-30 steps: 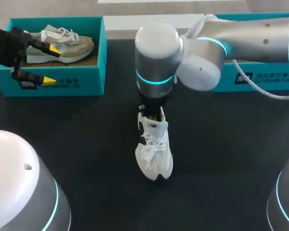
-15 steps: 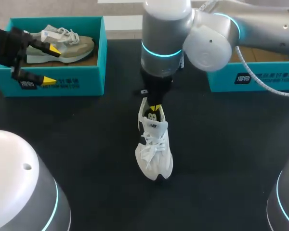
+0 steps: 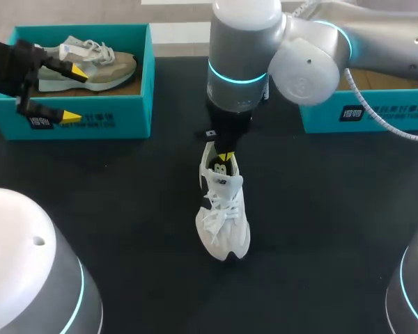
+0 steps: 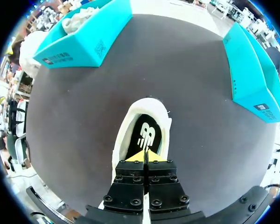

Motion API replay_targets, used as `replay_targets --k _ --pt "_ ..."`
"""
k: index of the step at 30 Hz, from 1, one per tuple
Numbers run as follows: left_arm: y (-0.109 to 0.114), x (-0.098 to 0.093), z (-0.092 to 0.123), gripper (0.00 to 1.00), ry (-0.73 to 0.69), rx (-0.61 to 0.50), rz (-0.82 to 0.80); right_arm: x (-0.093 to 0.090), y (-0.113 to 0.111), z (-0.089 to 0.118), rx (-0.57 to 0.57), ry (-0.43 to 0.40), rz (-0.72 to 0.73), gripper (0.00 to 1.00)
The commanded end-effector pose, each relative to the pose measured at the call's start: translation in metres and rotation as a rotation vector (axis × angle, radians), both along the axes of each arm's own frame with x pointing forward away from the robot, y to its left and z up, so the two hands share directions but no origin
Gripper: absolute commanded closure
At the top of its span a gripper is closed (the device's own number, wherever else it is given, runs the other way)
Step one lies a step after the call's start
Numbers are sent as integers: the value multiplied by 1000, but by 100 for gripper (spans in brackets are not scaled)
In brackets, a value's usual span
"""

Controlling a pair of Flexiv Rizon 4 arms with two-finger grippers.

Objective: Take the shoe out of the shoebox, open the shoe tongue, remove and reinsert the insole, then place the shoe into the shoebox

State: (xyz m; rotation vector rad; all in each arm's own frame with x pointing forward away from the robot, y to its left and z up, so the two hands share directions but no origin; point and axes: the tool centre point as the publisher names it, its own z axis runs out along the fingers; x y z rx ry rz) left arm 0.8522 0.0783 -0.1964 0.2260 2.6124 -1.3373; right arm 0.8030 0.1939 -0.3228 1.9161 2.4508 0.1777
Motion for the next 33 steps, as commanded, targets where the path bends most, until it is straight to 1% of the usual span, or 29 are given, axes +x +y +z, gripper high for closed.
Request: replay_targets --k 1,2,5,7,12,17,19,22,25,29,33 --pt "0 0 1 0 2 4 -1 -5 5 -2 -15 20 -24 100" --pt "0 0 1 0 2 4 -1 -7 8 -3 -26 23 -55 100" --pt "0 0 1 0 2 4 -1 -16 13 -8 1 37 -132 100" --pt "0 0 1 0 2 4 -1 -21 16 -12 -11 44 -167 100" --pt "0 0 1 0 2 4 -1 -32 18 -18 -17 63 -210 100" --pt "0 0 1 0 2 4 -1 -38 11 -27 -23 129 -238 100" --pt "0 0 1 0 2 4 -1 -38 9 -28 -25 148 -248 100" --pt "0 0 1 0 2 4 -1 -38 7 -26 -44 207 -233 100" --pt "0 0 1 0 2 4 -1 -37 9 -26 -61 235 -216 100" --pt "0 0 1 0 2 4 -1 -33 9 -28 -31 247 -219 100" --pt "0 0 1 0 2 4 -1 -28 12 -30 -46 268 -203 100"
